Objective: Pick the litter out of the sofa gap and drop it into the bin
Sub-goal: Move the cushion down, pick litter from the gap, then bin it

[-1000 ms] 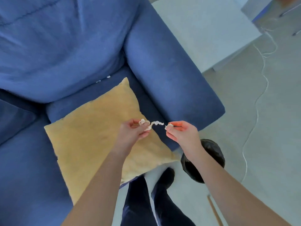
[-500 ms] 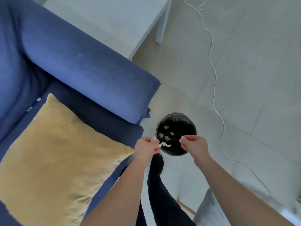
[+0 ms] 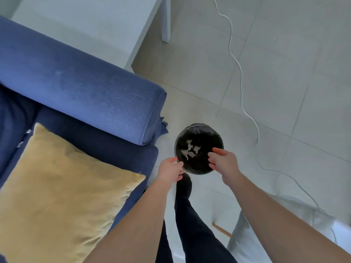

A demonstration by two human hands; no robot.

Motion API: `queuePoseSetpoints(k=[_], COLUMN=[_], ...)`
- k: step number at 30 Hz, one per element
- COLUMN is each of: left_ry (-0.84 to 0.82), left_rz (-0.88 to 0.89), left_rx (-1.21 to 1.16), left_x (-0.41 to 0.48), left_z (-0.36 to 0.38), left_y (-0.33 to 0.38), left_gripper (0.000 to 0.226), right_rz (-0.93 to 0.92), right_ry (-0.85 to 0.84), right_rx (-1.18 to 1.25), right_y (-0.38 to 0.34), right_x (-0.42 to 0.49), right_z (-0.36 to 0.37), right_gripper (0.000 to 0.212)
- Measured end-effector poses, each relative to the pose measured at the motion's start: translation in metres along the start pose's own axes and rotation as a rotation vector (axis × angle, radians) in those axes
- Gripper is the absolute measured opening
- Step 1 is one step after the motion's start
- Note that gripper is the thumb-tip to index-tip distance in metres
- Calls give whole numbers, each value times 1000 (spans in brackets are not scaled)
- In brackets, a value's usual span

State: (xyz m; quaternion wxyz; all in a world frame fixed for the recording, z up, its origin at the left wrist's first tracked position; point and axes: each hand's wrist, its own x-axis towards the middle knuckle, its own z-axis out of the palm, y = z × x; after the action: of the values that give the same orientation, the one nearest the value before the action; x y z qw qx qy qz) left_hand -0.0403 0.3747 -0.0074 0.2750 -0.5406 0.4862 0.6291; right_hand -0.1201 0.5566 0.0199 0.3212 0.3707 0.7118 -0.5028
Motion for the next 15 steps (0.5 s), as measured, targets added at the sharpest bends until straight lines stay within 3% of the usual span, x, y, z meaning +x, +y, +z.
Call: queuePoseSetpoints(k=[12, 15], left_ry=[215, 296], left_rz=[214, 265], left_rx=[-226, -325], left_x=[-45, -60], left_z=[-93, -124], left_y=[26, 37], left_gripper=[35, 33], right_rz=[-178, -240], right_ry=[-236, -324], right_rx=[-144, -192], right_y=[-52, -62], right_x=[-73, -96], right_z=[78, 114], right_gripper=[30, 35])
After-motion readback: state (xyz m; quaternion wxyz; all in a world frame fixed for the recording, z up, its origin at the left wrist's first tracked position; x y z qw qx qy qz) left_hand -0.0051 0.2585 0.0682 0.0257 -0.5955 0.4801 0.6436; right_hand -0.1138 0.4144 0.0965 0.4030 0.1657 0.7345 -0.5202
